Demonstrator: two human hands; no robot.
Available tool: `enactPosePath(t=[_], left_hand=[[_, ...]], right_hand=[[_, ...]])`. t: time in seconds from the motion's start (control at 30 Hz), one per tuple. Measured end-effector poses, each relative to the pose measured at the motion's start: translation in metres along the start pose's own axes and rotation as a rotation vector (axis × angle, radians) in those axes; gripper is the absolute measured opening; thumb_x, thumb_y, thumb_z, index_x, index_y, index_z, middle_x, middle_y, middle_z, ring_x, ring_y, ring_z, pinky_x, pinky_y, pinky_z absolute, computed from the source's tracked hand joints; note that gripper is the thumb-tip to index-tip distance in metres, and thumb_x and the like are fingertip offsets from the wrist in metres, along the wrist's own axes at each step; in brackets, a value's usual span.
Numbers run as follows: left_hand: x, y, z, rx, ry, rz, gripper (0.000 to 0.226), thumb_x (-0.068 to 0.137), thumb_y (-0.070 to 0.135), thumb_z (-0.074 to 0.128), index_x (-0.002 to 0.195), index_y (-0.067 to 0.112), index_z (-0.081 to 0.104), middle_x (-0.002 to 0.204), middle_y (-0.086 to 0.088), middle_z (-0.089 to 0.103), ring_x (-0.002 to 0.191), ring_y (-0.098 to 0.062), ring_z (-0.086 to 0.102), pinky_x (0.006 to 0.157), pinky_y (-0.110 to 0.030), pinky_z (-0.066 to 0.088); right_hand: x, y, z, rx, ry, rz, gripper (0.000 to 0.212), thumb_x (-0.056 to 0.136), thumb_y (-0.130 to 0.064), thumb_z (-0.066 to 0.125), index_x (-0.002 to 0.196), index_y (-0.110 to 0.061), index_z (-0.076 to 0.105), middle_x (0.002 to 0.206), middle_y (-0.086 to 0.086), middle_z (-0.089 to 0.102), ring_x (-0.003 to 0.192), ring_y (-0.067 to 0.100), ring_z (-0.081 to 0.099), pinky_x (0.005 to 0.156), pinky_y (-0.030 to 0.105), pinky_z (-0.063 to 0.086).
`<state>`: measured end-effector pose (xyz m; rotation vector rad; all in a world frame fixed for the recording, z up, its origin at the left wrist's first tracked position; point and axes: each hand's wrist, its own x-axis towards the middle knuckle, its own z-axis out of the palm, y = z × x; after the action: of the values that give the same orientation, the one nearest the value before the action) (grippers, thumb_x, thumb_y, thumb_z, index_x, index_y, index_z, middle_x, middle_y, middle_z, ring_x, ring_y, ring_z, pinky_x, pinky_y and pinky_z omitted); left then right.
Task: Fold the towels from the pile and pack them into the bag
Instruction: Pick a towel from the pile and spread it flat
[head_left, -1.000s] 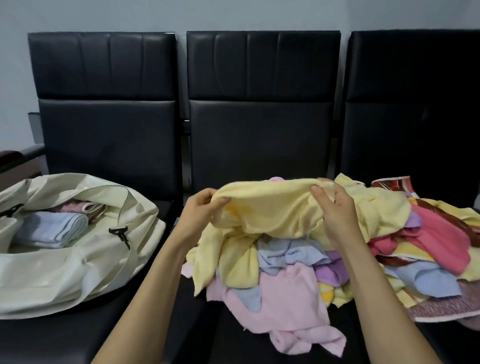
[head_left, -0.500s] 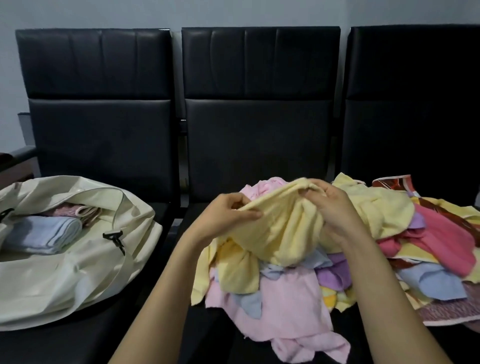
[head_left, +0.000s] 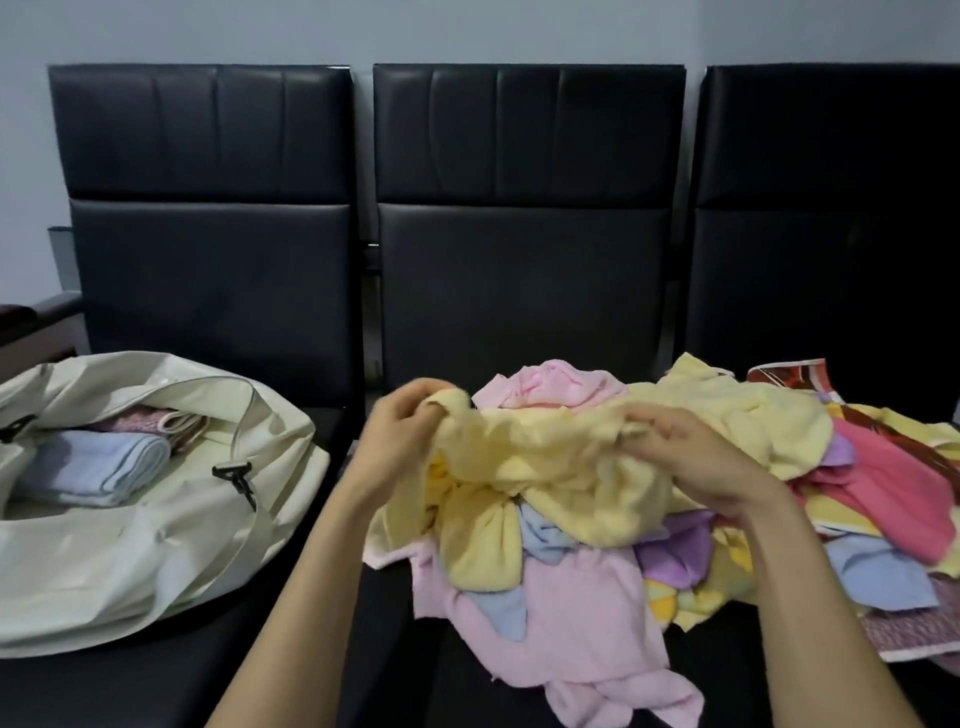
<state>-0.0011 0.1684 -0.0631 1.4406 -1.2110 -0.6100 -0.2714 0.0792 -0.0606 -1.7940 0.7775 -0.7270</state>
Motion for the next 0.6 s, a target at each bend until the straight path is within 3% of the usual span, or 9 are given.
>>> enactPosePath(t=[0.07, 0.1, 0.17, 0.27, 0.4, 0.53, 0.6], left_hand=[[-0.007, 0.013, 0.017, 0.054, -0.283, 0.047, 0.022, 0.087, 0.004, 0.055, 0.089, 0.019, 0.071, 0.088, 0.009, 0.069, 0.078, 0.000, 0.059, 0.070, -0.015, 0.047], [-0.010, 0.016, 0.027, 0.095, -0.391, 0.042, 0.016, 0.086, 0.007, 0.059, 0.086, 0.018, 0.071, 0.082, 0.013, 0.067, 0.075, 0.001, 0.058, 0.069, -0.014, 0.046], [-0.013, 0.014, 0.043, 0.169, -0.422, 0.013, 0.004, 0.082, 0.015, 0.067, 0.079, 0.017, 0.069, 0.069, 0.019, 0.060, 0.066, 0.005, 0.053, 0.064, -0.012, 0.042], [-0.011, 0.005, 0.058, 0.197, -0.256, 0.016, 0.021, 0.082, 0.025, 0.068, 0.072, 0.008, 0.062, 0.063, 0.011, 0.051, 0.057, 0.001, 0.043, 0.054, -0.011, 0.035], [-0.007, 0.002, 0.060, 0.030, -0.063, -0.113, 0.021, 0.083, 0.030, 0.069, 0.086, 0.012, 0.059, 0.074, 0.005, 0.058, 0.062, -0.006, 0.050, 0.054, -0.015, 0.040], [-0.006, -0.003, 0.058, -0.166, -0.160, -0.244, 0.017, 0.087, 0.025, 0.066, 0.095, 0.015, 0.054, 0.086, -0.003, 0.059, 0.068, -0.011, 0.056, 0.062, -0.025, 0.045], [-0.007, -0.002, 0.055, -0.286, -0.271, -0.207, 0.012, 0.087, 0.021, 0.067, 0.090, 0.015, 0.057, 0.085, -0.004, 0.061, 0.073, -0.014, 0.058, 0.069, -0.027, 0.046]], right_hand=[[-0.010, -0.010, 0.005, -0.181, -0.371, 0.092, 0.029, 0.089, -0.004, 0.063, 0.115, -0.014, 0.069, 0.109, -0.003, 0.071, 0.106, 0.003, 0.062, 0.094, 0.018, 0.047], [-0.012, -0.012, 0.006, -0.205, -0.433, 0.097, 0.034, 0.088, -0.003, 0.064, 0.120, -0.014, 0.066, 0.109, -0.001, 0.070, 0.106, 0.001, 0.061, 0.093, 0.015, 0.046], [-0.009, -0.014, 0.010, -0.147, -0.276, 0.037, 0.041, 0.086, 0.000, 0.066, 0.123, -0.017, 0.063, 0.107, 0.001, 0.069, 0.103, 0.001, 0.061, 0.090, 0.015, 0.045], [-0.002, -0.012, 0.014, 0.009, 0.171, -0.053, 0.022, 0.085, 0.000, 0.067, 0.102, -0.013, 0.065, 0.094, -0.002, 0.066, 0.092, 0.003, 0.061, 0.087, 0.019, 0.044], [0.007, -0.006, 0.047, 0.034, 0.122, 0.019, 0.012, 0.093, -0.009, 0.059, 0.093, -0.017, 0.068, 0.092, -0.004, 0.067, 0.089, 0.004, 0.060, 0.083, 0.016, 0.046], [0.016, 0.000, 0.071, -0.042, 0.129, 0.083, 0.014, 0.086, -0.034, 0.069, 0.095, -0.023, 0.068, 0.083, -0.006, 0.057, 0.081, 0.003, 0.055, 0.080, 0.019, 0.043], [0.018, 0.005, 0.072, -0.149, 0.198, 0.066, 0.015, 0.083, -0.032, 0.073, 0.093, -0.022, 0.069, 0.075, -0.007, 0.053, 0.075, 0.005, 0.054, 0.077, 0.025, 0.043]])
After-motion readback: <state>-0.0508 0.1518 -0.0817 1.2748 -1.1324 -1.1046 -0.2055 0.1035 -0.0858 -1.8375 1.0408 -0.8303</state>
